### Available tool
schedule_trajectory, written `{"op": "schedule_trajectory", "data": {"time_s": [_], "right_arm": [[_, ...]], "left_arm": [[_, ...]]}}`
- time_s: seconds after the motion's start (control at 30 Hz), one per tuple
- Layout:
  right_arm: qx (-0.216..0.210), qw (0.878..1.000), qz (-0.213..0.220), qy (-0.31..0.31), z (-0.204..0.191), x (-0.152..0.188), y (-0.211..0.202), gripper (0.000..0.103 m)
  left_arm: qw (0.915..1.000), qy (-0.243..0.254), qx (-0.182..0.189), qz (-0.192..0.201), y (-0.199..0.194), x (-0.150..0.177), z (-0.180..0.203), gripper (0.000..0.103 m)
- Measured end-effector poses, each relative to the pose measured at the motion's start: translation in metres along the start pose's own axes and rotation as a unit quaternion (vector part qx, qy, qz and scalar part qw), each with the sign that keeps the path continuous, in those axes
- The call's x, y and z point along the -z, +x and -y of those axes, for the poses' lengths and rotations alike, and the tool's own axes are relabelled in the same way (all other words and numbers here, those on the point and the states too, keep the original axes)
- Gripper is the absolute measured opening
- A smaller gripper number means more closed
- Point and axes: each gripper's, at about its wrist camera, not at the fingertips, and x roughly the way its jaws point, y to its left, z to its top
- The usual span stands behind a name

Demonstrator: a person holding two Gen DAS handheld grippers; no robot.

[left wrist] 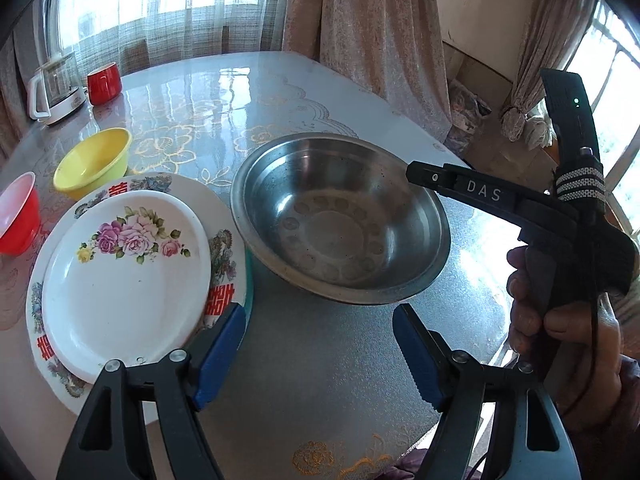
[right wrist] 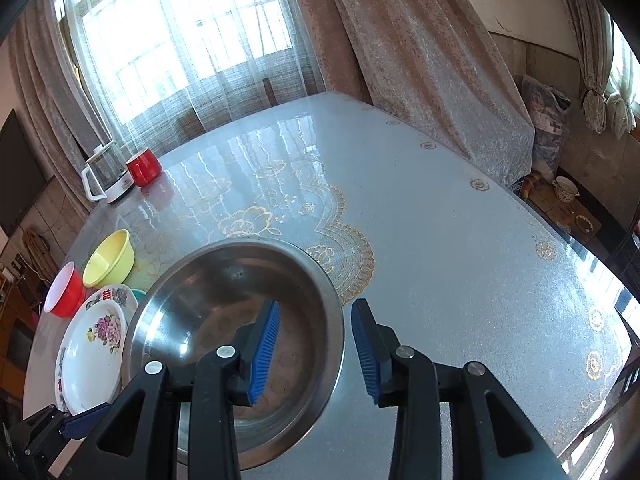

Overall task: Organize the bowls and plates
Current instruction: 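Grasp the steel bowl rim with the right tool and slide it toward the plate stack, then open the right tool and move it to the yellow bowl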

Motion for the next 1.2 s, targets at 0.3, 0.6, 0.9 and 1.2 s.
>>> {"op": "schedule_trajectory", "data": {"time_s": [0.3,0.6,0.9,1.2], "right_arm": [[-0.014,1.0,0.011,-0.019,-0.022,-0.008,-0.005,0.038],[-0.095,0.992,-0.001,-0.078,-0.087,-0.028,0.002,0.038],[-0.176,0.975,-0.064,-0.118,-0.166,-0.037,0.044,0.038],[-0.214,0.966,-0.111,-0.094,-0.21,-0.056,0.092,0.035]], "left_arm": [[0.9955,-0.077,-0.012,0.054,-0.043,-0.006,-0.054,0.076],[0.9798,-0.148,-0.061,0.119,-0.061,-0.014,-0.138,0.074],[0.9719,-0.206,-0.058,0.098,-0.054,-0.023,-0.214,0.058],[0.9673,-0.236,-0.046,0.082,-0.033,-0.046,-0.256,0.041]]}}
